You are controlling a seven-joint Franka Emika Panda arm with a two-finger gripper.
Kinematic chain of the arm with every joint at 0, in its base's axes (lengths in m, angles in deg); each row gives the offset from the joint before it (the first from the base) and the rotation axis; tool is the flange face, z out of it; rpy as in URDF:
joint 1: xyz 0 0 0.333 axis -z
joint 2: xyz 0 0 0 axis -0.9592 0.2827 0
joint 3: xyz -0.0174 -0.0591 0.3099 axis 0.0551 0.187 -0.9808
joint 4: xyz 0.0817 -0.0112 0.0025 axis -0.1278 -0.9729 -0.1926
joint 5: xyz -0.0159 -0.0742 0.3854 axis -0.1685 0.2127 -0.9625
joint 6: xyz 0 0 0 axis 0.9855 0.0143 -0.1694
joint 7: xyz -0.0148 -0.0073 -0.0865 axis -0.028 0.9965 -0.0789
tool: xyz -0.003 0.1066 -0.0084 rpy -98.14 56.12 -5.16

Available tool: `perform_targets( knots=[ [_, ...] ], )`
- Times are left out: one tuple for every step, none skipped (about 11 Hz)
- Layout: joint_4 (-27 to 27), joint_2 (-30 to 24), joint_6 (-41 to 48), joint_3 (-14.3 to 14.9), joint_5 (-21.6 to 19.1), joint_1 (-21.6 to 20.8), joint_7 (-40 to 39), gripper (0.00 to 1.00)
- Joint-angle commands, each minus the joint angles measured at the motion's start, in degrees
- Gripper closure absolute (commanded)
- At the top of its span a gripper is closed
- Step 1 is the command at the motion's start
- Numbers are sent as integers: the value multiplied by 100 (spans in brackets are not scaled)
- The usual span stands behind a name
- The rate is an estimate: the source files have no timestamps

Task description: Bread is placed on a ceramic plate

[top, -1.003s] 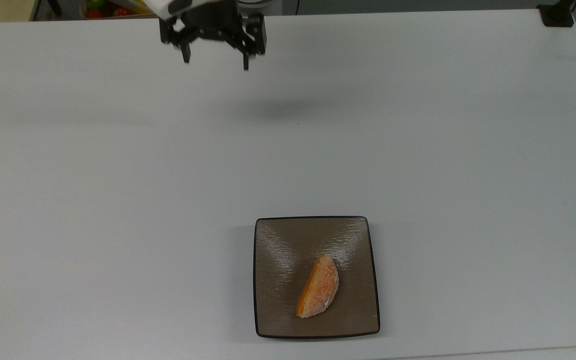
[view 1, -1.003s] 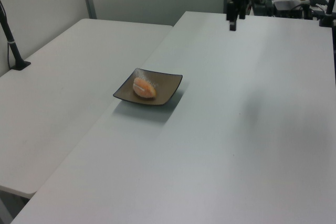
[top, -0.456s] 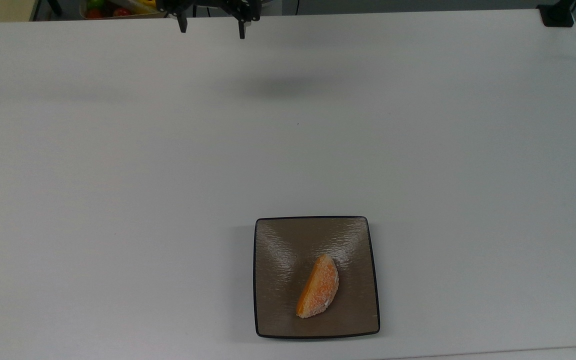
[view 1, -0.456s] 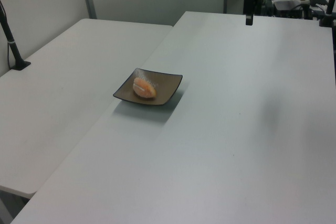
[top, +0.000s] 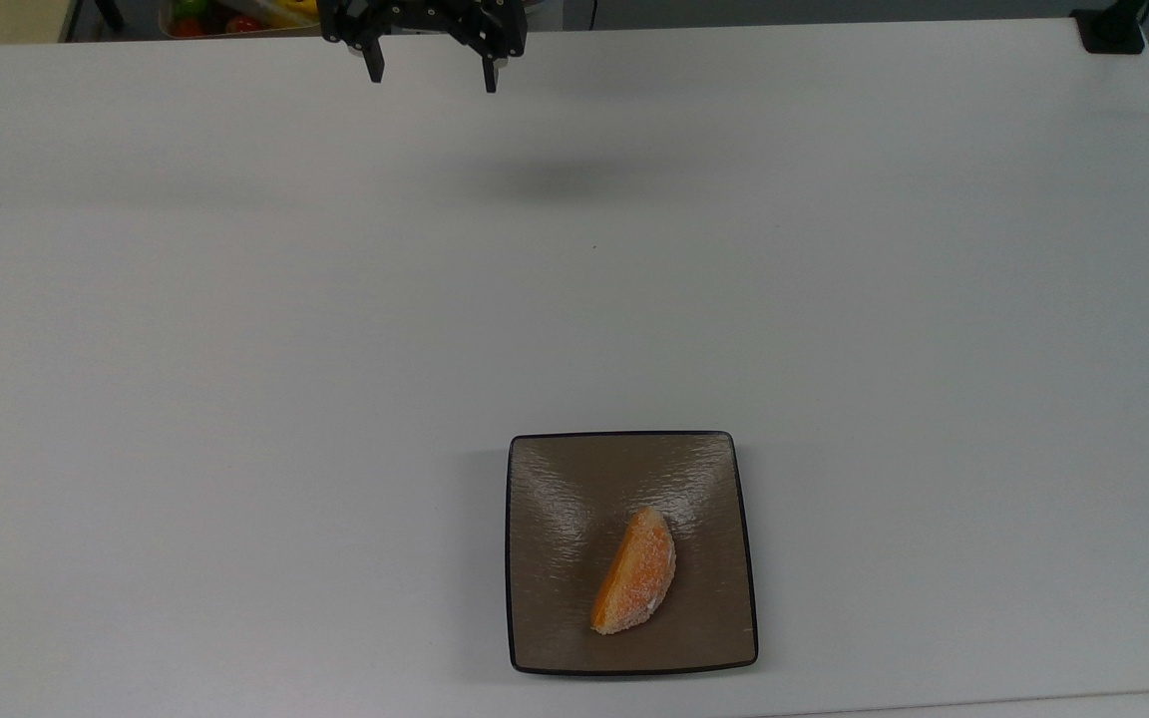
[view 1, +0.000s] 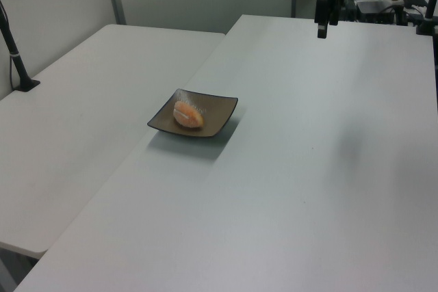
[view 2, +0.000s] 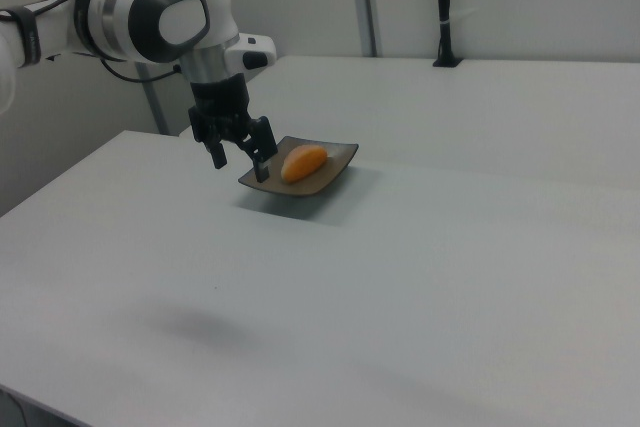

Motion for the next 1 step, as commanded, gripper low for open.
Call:
perform_targets(
  knots=[
    [-254, -184, -175, 70, -35, -75, -71, 0]
  ],
)
